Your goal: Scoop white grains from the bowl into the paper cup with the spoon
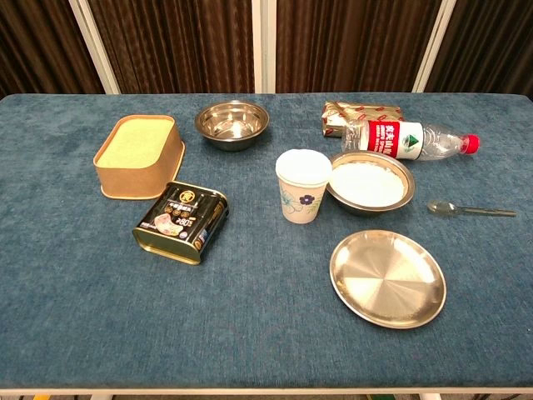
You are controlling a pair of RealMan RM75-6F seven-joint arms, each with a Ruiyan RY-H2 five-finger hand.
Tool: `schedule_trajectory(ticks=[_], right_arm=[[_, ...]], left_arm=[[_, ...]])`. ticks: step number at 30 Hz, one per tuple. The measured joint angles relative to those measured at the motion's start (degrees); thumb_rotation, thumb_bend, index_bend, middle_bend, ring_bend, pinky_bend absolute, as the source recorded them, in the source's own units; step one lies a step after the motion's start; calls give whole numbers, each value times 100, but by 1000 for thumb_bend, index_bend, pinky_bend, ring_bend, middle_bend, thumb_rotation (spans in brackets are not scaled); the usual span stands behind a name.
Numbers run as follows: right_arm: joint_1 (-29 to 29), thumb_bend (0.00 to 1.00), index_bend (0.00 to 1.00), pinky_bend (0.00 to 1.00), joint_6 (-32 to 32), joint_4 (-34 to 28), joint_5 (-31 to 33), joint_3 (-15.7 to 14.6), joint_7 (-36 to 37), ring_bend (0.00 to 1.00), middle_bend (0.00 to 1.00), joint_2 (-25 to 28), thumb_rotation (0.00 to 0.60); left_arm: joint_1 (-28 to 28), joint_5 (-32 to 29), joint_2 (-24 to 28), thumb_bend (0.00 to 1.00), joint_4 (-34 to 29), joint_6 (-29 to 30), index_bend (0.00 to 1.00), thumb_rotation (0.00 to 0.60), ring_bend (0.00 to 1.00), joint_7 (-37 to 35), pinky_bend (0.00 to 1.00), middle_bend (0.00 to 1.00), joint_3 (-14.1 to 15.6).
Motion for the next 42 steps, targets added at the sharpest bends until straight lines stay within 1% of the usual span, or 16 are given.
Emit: schedule_trajectory(ticks=[7,11,14,16,20,23,27,32,36,39,42], right_arm=[[11,94,70,115,12,-19,-74,-22,11,60,211,8,600],[75,94,106,118,-66,-53,-124,-28,29,63,234,28,600],[185,126,212,137,-211,-65,-166,-21,68,72,268,28,600],[289,140,265,157,-415,-43,-162,-22,120,89,300,20,600],[579,142,328,182,-1016,118,7,23,206,113,343,-66,600],[871,151,361,192,-1554,416,260,100,237,127,367,-267,600],[1272,165,398,199,-2211,1059,541,180,272,135,397,-724,600],[1671,211,433,199,-2675,1899,741,272,342,139,418,-1336,600],[1957,223,463,199,-2961,2485,818,306,401,151,441,-1796,600],[2111,227,476,199,-3142,2757,860,300,415,162,454,-2034,600],[2230,234,480,199,-3292,2902,895,276,412,163,462,-2180,600]], left_arm=[[23,13,-53,0,40,77,107,600,11,41,6,65,-23],[47,46,-80,0,79,142,107,600,12,14,6,65,-30],[52,59,-96,0,111,156,107,600,11,-21,6,65,-38],[39,73,-106,0,138,140,107,600,12,-36,6,65,-40],[2,101,-136,0,183,103,107,600,12,-70,6,65,-51],[-13,104,-148,0,189,80,107,600,11,-82,6,65,-57],[-21,103,-155,0,178,54,107,600,12,-78,6,65,-49],[-2,72,-150,0,152,50,107,600,12,-74,6,65,-42],[2,56,-149,0,149,36,107,600,11,-80,6,65,-39],[2,35,-156,0,165,14,107,600,11,-98,6,65,-38],[-3,39,-171,0,190,10,107,600,12,-117,6,65,-42]])
